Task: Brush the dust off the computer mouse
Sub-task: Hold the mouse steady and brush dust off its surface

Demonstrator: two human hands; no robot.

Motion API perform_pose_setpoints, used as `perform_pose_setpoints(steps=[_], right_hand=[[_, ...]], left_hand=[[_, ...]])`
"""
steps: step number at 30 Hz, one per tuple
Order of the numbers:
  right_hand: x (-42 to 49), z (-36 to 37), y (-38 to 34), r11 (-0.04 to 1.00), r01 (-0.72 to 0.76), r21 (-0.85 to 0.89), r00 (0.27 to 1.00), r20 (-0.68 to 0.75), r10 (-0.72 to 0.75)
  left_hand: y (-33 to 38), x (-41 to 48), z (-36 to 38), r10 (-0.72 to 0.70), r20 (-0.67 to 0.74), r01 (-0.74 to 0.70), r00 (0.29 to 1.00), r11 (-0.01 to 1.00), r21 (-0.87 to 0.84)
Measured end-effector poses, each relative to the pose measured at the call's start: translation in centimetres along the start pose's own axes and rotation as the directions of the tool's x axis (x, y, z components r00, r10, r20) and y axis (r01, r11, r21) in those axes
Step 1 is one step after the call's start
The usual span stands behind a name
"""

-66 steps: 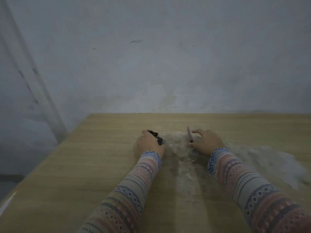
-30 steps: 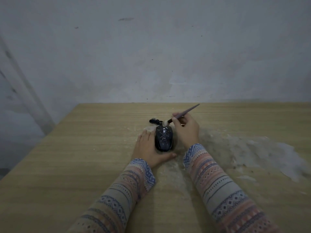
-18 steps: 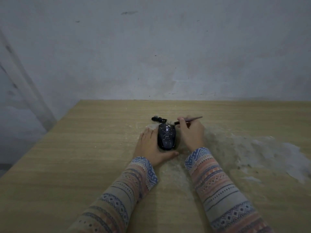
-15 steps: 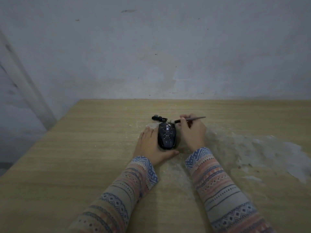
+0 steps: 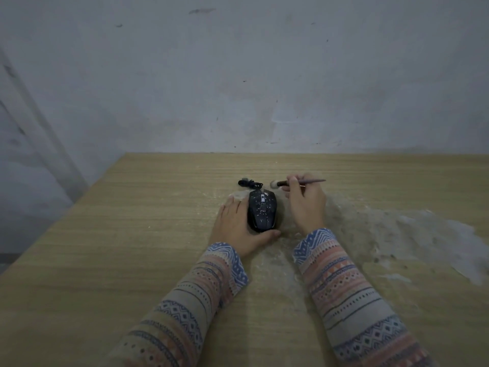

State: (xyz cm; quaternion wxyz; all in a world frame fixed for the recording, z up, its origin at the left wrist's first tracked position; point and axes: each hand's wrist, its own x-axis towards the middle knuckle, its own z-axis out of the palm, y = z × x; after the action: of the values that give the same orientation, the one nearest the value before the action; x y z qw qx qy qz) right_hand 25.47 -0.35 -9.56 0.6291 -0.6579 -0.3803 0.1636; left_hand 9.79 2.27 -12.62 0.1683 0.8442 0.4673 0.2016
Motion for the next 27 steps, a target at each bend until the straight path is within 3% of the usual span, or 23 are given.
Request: perform_pose_setpoints(steps=[3, 7, 12, 16, 21, 27], right_hand=[[-0.01, 0.06, -0.13, 0.992, -0.070, 0.104, 0.995, 0.083, 0.062], [-0.02, 0.05, 0.61, 0.994, 0.016, -0.109, 1.000, 0.019, -0.014], [0.00, 0.17, 0.07, 0.993, 0.024, 0.118, 1.000, -0.014, -0.022], [0.01, 0.01, 0.37, 0.996, 0.081, -0.049, 0.995, -0.058, -0.083], [0.06, 0.07, -0.01, 0.998, 0.056, -0.016, 0.998, -0.011, -0.056], [-0.07, 0.06, -0.28, 0.993, 0.121, -0.006, 0.992, -0.038, -0.121]], left_hand=[[0.08, -0.04, 0.02, 0.005, -0.012, -0.005, 1.000, 1.000, -0.004], [0.04, 0.01, -0.04, 0.009, -0.024, -0.009, 1.000, 1.000, 0.002], [0.00, 0.06, 0.09, -0.002, -0.021, 0.002, 1.000, 1.000, 0.000], [-0.01, 0.08, 0.12, -0.008, -0.015, 0.008, 1.000, 1.000, 0.006], [0.04, -0.04, 0.12, -0.005, -0.028, 0.005, 1.000, 1.000, 0.003], [-0.03, 0.10, 0.20, -0.008, -0.027, 0.009, 1.000, 1.000, 0.019]])
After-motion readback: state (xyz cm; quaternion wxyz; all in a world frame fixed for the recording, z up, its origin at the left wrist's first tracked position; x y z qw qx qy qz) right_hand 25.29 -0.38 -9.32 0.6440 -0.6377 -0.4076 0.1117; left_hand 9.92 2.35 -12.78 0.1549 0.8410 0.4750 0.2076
